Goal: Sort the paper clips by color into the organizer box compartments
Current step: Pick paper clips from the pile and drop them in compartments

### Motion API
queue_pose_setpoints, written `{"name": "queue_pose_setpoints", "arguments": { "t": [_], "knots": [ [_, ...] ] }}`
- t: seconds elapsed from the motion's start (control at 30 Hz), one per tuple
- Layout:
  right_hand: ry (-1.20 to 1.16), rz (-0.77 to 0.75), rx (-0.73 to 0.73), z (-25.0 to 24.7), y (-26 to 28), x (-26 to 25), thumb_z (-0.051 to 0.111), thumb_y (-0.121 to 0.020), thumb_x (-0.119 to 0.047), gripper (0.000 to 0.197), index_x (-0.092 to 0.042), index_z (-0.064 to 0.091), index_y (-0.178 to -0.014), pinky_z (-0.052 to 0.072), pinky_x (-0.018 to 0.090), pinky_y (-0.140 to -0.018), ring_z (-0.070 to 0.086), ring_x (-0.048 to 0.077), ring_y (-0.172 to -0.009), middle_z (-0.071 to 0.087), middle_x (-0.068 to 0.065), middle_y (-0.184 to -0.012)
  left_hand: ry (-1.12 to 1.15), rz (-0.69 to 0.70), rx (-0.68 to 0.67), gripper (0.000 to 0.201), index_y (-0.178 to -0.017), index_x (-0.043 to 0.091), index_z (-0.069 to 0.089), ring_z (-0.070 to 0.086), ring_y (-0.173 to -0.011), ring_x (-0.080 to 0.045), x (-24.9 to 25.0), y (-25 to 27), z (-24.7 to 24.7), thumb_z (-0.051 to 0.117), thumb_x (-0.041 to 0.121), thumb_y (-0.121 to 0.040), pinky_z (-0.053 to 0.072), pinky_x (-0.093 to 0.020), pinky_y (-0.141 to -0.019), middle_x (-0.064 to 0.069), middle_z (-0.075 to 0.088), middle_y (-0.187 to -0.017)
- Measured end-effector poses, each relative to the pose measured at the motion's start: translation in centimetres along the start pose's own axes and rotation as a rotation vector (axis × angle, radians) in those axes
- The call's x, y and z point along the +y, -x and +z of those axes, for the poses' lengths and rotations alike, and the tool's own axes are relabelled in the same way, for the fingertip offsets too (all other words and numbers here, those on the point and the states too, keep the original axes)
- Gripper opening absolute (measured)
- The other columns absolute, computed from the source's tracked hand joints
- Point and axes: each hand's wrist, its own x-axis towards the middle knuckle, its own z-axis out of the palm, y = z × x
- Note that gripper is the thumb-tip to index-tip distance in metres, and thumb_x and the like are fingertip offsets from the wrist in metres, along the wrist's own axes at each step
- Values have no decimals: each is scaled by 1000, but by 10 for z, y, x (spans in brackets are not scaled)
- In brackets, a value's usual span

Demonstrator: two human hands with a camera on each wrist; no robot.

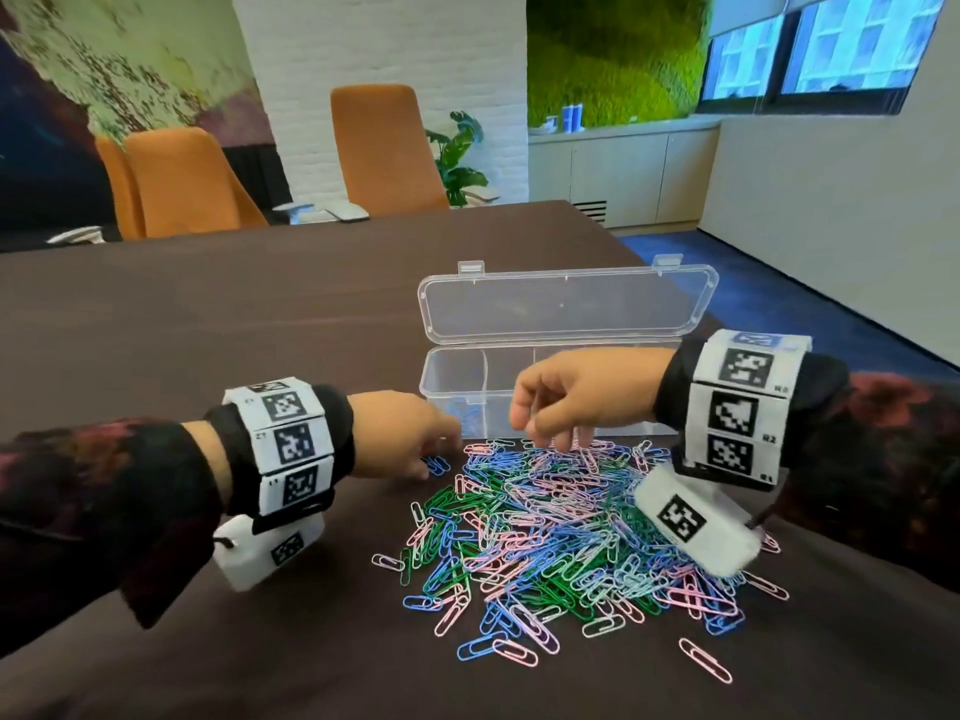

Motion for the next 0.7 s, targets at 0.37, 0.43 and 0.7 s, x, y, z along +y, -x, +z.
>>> {"name": "queue_pose_setpoints", "arguments": {
  "t": [0.37,0.43,0.7],
  "knots": [
    [264,32,-22,13,-9,2,59,-91,-16,8,-19,57,-99,45,19,-54,56,9,-61,59,-6,-74,69,-35,-33,11,-76,19,57,46,-68,-14,3,-7,9,58,16,-87,30,-14,-54,0,56,-77],
    [383,30,3,18,-19,-3,56,-91,-13,12,-16,58,-102,45,20,-55,58,14,-65,56,-7,-73,158,-28,2,24,-67,25,48,44,-59,-7,2,-3,12,59,14,-84,31,-14,-54,6,52,-68],
    [830,44,-14,43,-45,-10,55,-91,-20,25,-7,59,-112,44,30,-75,54,22,-87,61,6,-98,1274,-30,103,22,-90,11,59,51,-49,-6,-7,10,9,60,11,-69,46,-17,-49,1,54,-63]
  ]
}}
